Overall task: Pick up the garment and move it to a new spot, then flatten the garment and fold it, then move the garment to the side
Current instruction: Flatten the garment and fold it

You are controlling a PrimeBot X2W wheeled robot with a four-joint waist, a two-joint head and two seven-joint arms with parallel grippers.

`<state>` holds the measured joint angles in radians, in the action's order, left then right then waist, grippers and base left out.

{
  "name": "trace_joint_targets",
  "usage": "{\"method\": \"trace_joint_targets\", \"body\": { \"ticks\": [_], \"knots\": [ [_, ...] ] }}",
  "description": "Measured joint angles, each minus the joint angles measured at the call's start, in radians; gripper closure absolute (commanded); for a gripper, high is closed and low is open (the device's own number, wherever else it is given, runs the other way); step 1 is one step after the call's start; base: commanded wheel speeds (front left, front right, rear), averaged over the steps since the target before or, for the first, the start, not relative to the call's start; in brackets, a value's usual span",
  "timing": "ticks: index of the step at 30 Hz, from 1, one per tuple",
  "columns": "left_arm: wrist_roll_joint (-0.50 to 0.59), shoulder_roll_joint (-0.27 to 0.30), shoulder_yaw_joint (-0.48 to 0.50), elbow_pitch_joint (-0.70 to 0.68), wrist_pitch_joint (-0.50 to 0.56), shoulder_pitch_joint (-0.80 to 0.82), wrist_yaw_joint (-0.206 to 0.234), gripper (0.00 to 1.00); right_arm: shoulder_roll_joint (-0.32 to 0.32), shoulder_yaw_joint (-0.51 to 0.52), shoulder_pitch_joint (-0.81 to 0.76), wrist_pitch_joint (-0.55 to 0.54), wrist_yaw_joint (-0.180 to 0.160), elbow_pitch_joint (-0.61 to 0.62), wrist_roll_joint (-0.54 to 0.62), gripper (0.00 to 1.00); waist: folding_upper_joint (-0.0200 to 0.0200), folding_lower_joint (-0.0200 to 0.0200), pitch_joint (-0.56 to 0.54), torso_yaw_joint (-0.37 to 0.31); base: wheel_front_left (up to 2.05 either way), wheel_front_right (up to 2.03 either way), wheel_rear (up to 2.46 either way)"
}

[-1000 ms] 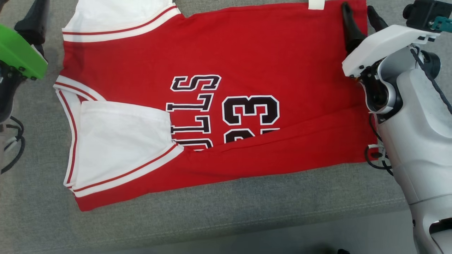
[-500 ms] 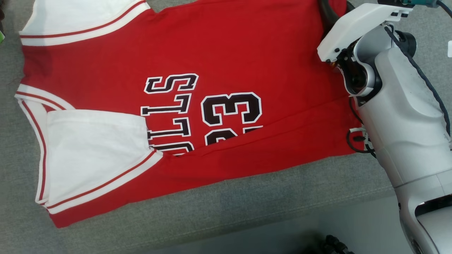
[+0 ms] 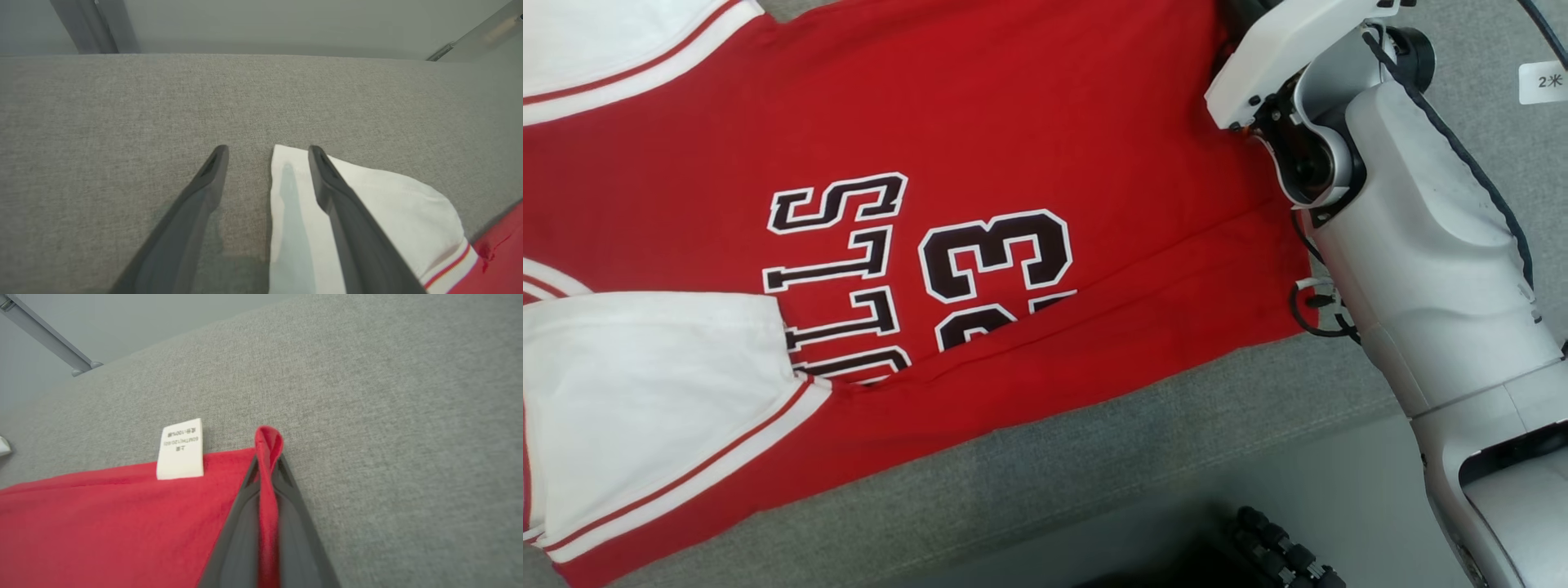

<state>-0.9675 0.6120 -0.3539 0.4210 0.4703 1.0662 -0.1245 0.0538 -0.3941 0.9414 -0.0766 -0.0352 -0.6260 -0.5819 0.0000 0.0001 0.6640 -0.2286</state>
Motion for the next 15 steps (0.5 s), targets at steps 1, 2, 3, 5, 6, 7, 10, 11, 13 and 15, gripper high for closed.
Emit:
{"method": "trace_joint_targets", "body": {
  "ticks": [1, 2, 3, 5, 6, 7, 10, 11, 13, 15],
  "knots": [
    [-0.002, 0.006, -0.002, 0.003, 0.004, 0.001, 0.000, 0.00, -0.002, -0.004, 0.002, 0.008, 0.001, 0.000, -0.004, 1.00, 0.0000, 0.0000, 0.005, -0.007, 0.00, 0.00, 0.00],
    [-0.003, 0.011, -0.006, 0.007, 0.007, 0.001, 0.000, 0.00, -0.004, -0.008, 0.005, 0.016, 0.007, -0.001, -0.008, 1.00, 0.0000, 0.0000, 0.010, -0.015, 0.00, 0.00, 0.00],
    [-0.003, 0.016, -0.011, 0.011, 0.010, 0.001, 0.000, 0.00, -0.007, -0.013, 0.009, 0.020, 0.009, -0.002, -0.011, 1.00, 0.0000, 0.0000, 0.014, -0.022, 0.00, 0.00, 0.00],
    [-0.007, 0.021, -0.021, 0.014, 0.014, 0.001, 0.000, 0.00, -0.008, -0.020, 0.015, 0.032, 0.014, -0.005, -0.013, 1.00, 0.0000, 0.0000, 0.023, -0.036, 0.00, 0.00, 0.00],
    [-0.011, 0.023, -0.027, 0.017, 0.015, 0.002, 0.000, 0.00, -0.009, -0.024, 0.016, 0.039, 0.018, -0.006, -0.015, 1.00, 0.0000, 0.0000, 0.027, -0.043, 0.00, 0.00, 0.00],
    [-0.013, 0.024, -0.035, 0.018, 0.019, 0.002, 0.000, 0.00, -0.010, -0.028, 0.016, 0.043, 0.019, -0.008, -0.018, 1.00, 0.0000, 0.0000, 0.030, -0.050, 0.00, 0.00, 0.00],
    [-0.015, 0.029, -0.044, 0.017, 0.017, 0.016, 0.000, 0.00, -0.013, -0.034, 0.022, 0.060, 0.026, -0.016, -0.020, 1.00, 0.0000, 0.0000, 0.039, -0.065, 0.00, 0.00, 0.00],
    [-0.015, 0.030, -0.049, 0.017, 0.017, 0.022, 0.000, 0.00, -0.013, -0.036, 0.024, 0.063, 0.026, -0.019, -0.021, 1.00, 0.0000, 0.0000, 0.041, -0.068, 0.00, 0.00, 0.00],
    [-0.015, 0.033, -0.060, 0.018, 0.017, 0.028, 0.000, 0.00, -0.014, -0.042, 0.029, 0.069, 0.026, -0.026, -0.027, 1.00, 0.0000, 0.0000, 0.043, -0.073, 0.00, 0.00, 0.00],
    [-0.025, 0.034, -0.067, 0.021, 0.018, 0.032, 0.000, 0.00, -0.014, -0.049, 0.034, 0.077, 0.026, -0.032, -0.035, 1.00, 0.0000, 0.0000, 0.043, -0.075, 0.00, 0.00, 0.00]
  ]
}}
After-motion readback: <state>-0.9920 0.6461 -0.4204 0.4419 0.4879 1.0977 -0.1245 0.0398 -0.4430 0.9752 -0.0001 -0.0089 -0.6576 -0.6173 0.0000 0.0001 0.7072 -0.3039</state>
